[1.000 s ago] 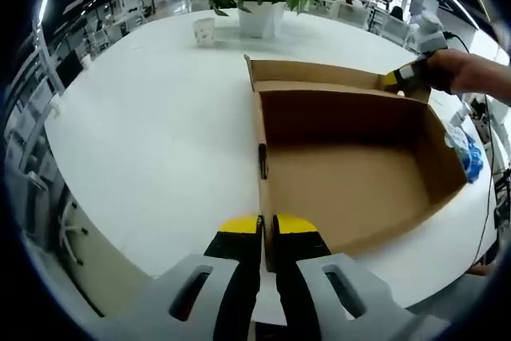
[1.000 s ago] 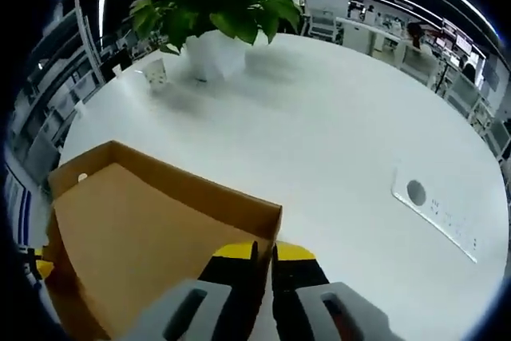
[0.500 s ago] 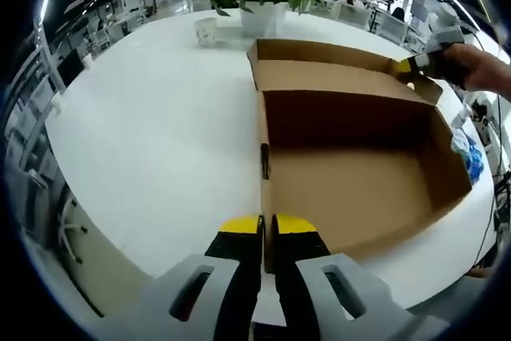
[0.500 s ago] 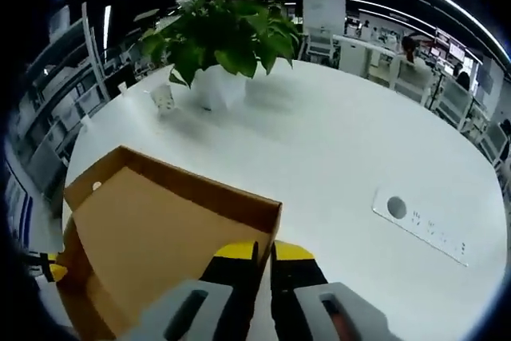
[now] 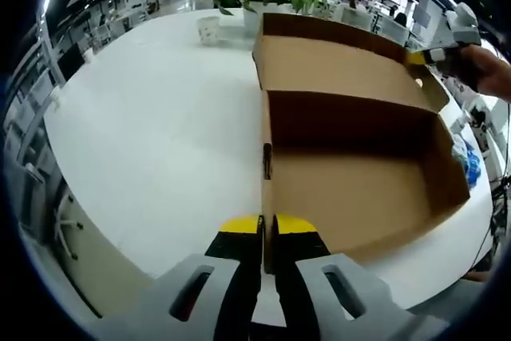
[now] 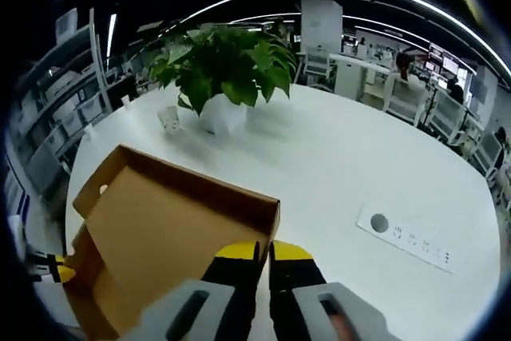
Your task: Operate the shoe box by opening the lid, removing the specified soft item, and placing it in the target area until the item is outside and the box remains undamaged.
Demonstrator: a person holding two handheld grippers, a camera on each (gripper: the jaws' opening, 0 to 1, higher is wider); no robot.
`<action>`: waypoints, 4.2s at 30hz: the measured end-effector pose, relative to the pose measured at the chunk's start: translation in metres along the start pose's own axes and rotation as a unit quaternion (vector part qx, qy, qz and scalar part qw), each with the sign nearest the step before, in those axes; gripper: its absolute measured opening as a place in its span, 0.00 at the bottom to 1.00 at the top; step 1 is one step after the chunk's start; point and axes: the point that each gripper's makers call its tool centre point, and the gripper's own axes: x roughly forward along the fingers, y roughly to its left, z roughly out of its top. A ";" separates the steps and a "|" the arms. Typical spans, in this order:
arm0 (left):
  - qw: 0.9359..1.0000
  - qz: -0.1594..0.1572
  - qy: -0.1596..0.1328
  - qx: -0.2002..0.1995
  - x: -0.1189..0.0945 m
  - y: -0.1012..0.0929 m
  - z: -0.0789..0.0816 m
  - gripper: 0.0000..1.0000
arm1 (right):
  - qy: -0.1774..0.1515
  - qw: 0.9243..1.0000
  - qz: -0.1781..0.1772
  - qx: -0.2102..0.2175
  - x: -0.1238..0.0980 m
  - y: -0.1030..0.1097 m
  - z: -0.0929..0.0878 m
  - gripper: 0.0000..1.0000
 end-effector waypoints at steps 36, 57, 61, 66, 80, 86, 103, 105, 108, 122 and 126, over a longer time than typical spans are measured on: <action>1.000 0.005 0.000 0.002 0.003 -0.002 0.003 0.03 | -0.107 0.994 -0.022 -0.012 -0.090 0.014 0.002 0.00; 1.000 0.003 -0.003 -0.012 0.001 -0.002 0.002 0.03 | -0.149 0.988 -0.039 -0.026 -0.123 0.025 -0.013 0.00; 1.000 0.002 -0.004 -0.013 0.001 -0.001 0.002 0.03 | -0.158 0.986 -0.044 -0.027 -0.128 0.027 -0.017 0.00; 1.000 0.001 -0.006 -0.015 0.001 -0.001 0.002 0.03 | -0.163 0.985 -0.050 -0.024 -0.135 0.033 -0.022 0.00; 0.999 -0.010 -0.018 -0.029 0.002 0.001 0.004 0.03 | -0.182 0.981 -0.054 -0.033 -0.146 0.043 -0.037 0.00; 0.999 -0.010 -0.019 -0.044 0.002 0.001 0.004 0.04 | -0.186 0.980 -0.055 -0.033 -0.153 0.049 -0.047 0.00; 0.999 -0.034 -0.018 -0.034 0.008 -0.004 0.011 0.04 | -0.193 0.978 -0.065 -0.038 -0.162 0.054 -0.068 0.00; 0.998 -0.038 -0.020 -0.037 0.009 -0.005 0.013 0.04 | -0.192 0.978 -0.066 -0.037 -0.162 0.055 -0.071 0.00; 0.998 -0.042 -0.023 -0.038 0.009 -0.005 0.014 0.04 | -0.190 0.979 -0.067 -0.037 -0.164 0.058 -0.077 0.00; 0.994 -0.094 -0.048 -0.030 0.006 -0.010 0.012 0.07 | -0.196 0.977 -0.078 -0.004 -0.166 0.062 -0.102 0.00; 0.993 -0.100 -0.049 -0.027 0.006 -0.011 0.012 0.07 | -0.194 0.978 -0.076 0.001 -0.166 0.064 -0.108 0.00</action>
